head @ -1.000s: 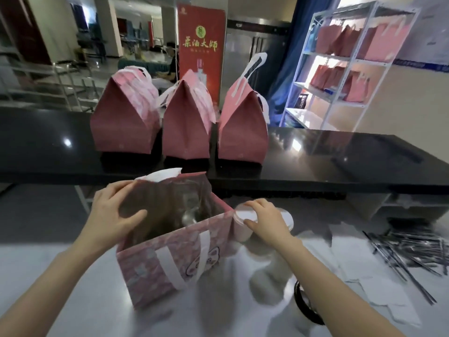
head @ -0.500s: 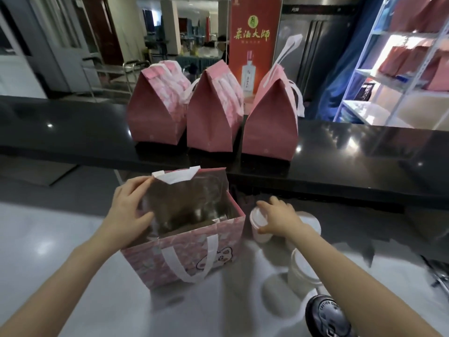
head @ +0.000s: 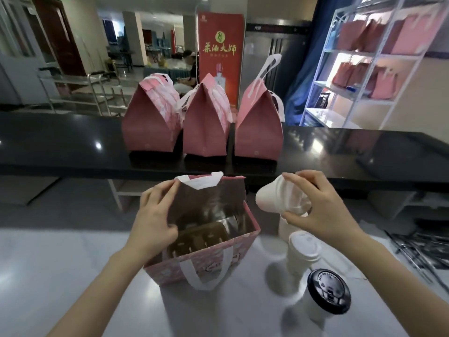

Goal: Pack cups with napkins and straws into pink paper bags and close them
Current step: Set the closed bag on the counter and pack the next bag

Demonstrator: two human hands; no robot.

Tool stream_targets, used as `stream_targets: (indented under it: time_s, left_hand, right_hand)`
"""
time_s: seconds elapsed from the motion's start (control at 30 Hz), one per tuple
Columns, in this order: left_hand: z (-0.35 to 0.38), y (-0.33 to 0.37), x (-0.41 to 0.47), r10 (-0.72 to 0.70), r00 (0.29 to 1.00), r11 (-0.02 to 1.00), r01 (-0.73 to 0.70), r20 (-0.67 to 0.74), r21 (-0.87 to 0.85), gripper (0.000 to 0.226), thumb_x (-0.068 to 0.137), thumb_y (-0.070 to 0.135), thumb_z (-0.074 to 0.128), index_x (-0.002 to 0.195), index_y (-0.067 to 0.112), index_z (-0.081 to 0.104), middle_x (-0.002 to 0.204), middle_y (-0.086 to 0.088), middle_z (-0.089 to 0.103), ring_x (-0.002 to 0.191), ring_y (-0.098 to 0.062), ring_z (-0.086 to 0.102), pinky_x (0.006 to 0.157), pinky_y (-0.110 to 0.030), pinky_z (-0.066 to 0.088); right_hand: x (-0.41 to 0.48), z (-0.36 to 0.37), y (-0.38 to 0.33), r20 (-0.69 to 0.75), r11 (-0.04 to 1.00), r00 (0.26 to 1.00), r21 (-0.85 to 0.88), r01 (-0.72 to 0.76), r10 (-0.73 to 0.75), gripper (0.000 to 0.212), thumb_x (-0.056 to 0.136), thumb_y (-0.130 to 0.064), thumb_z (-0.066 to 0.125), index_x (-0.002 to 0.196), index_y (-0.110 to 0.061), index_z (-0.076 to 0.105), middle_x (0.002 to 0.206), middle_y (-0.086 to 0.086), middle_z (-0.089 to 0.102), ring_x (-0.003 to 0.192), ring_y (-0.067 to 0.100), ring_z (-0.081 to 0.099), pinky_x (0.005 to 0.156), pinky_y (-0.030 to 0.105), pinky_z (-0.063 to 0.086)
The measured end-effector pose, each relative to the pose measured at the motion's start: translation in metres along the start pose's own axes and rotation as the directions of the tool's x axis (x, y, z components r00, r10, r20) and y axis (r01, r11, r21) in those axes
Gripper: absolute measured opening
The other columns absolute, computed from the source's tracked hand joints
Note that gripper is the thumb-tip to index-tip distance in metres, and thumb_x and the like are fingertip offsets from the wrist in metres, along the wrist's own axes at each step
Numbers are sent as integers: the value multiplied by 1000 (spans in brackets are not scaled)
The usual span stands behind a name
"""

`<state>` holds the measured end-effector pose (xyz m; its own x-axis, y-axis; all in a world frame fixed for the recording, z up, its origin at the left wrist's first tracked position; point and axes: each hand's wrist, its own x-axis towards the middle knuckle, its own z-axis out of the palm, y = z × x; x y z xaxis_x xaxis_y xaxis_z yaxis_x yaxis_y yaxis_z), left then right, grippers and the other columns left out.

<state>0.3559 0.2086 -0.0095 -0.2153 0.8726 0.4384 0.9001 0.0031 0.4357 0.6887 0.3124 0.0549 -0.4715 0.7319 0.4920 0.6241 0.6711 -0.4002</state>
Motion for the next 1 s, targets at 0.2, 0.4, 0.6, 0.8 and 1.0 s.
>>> stream_targets:
  time_s: [0.2, 0.4, 0.6, 0.8, 1.0]
  left_hand:
    - [-9, -1, -2, 14, 998, 1000, -12, 66, -18, 101, 68, 6, 75, 152, 23, 22, 149, 13, 15, 137, -21, 11, 106, -42, 40]
    - [-22, -2, -1, 30, 983, 999, -28, 181, -18, 114, 68, 17, 80, 153, 28, 6, 150, 17, 2, 138, -18, 5, 107, -41, 42]
    - [-27, -10, -3, 55, 972, 998, -62, 227, 23, 114, 74, 14, 74, 154, 30, -4, 148, 18, 2, 141, -17, 4, 101, -30, 43]
    - [-22, -22, -12, 155, 983, 986, -147, 98, -83, 73, 72, 10, 68, 132, 36, 37, 147, 12, 20, 136, -16, 27, 100, -31, 44]
    - [-19, -33, -2, 155, 988, 987, -154, 25, -35, 24, 78, 16, 72, 100, 21, 65, 146, 3, 36, 135, -22, 30, 107, -39, 38]
  right_hand:
    - [-4, -2, -80, 130, 986, 981, 106, 131, -144, 75, 67, -27, 81, 135, -28, 50, 127, -7, 41, 120, 10, 44, 99, 23, 41]
    - [-10, 44, -117, 278, 977, 937, 92, 194, -212, 75, 71, -39, 73, 137, -41, 40, 141, -20, 34, 131, 3, 31, 102, 27, 39]
    - [11, 109, -123, 492, 988, 863, -28, 151, -118, 78, 74, -42, 72, 141, -40, 34, 144, -11, 35, 131, 14, 34, 98, 41, 46]
    - [27, 130, -114, 511, 997, 859, 80, -11, -32, 83, 62, -52, 74, 136, -44, 36, 127, -9, 54, 112, 15, 53, 91, 36, 51]
    - [12, 129, -108, 479, 987, 878, 149, -58, -21, 81, 63, -49, 76, 134, -49, 38, 119, -15, 45, 116, 9, 41, 98, 35, 44]
